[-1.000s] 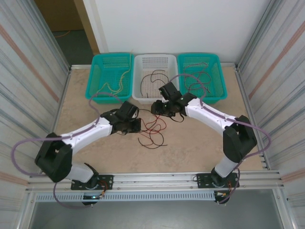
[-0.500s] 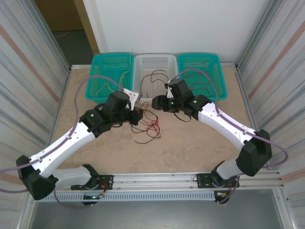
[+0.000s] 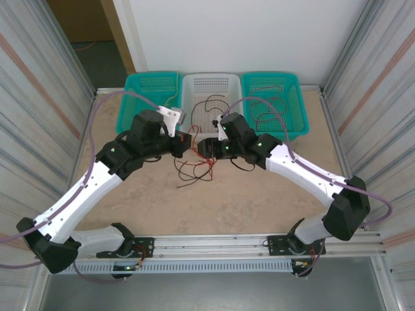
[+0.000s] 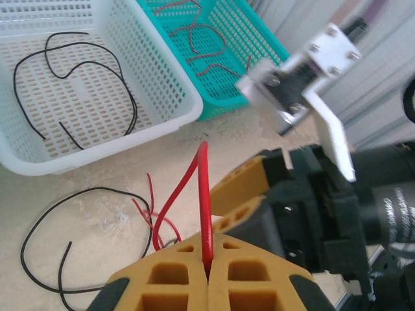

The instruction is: Untangle the cables

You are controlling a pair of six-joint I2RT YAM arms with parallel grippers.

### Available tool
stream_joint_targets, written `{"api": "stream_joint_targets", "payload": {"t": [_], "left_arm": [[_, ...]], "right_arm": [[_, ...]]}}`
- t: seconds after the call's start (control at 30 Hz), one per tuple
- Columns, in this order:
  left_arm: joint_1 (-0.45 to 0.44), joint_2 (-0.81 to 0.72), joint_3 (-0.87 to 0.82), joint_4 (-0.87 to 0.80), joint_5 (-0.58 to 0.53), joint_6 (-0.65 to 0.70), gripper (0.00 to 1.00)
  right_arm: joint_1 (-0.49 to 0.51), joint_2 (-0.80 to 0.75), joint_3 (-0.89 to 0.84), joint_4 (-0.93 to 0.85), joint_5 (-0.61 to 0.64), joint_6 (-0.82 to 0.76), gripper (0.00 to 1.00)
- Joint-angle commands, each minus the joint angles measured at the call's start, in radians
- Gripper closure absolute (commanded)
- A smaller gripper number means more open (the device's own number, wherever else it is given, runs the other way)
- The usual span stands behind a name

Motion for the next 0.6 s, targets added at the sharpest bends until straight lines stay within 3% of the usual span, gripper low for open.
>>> {"api": "stream_joint_targets", "payload": {"t": [0.0,0.2,0.4,0.57], "left_arm": [[0.052,-0.04,0.001,0.087,0.111,-0.074,1.0],[0.074,-0.03,0.0,0.111,0.22,-0.101,1.0],[0.074,-0.028,-0.005,0.133,0.271,-0.114,1.0],[0.074,-0.023,-0.008,0.143,0.302,-0.132,1.0]], "right_arm": [[-0.001,-0.063,0.015,-0.001,0.03,-0.048,0.35],[0.015,-0.1,0.017,0.015,0.033,-0.075,0.29],[0.023,-0.031,0.116,-0.08,0.105,-0.147,0.31],[0.028,0.018,0.166,-0.064,0.058,-0.167,0.35]]}}
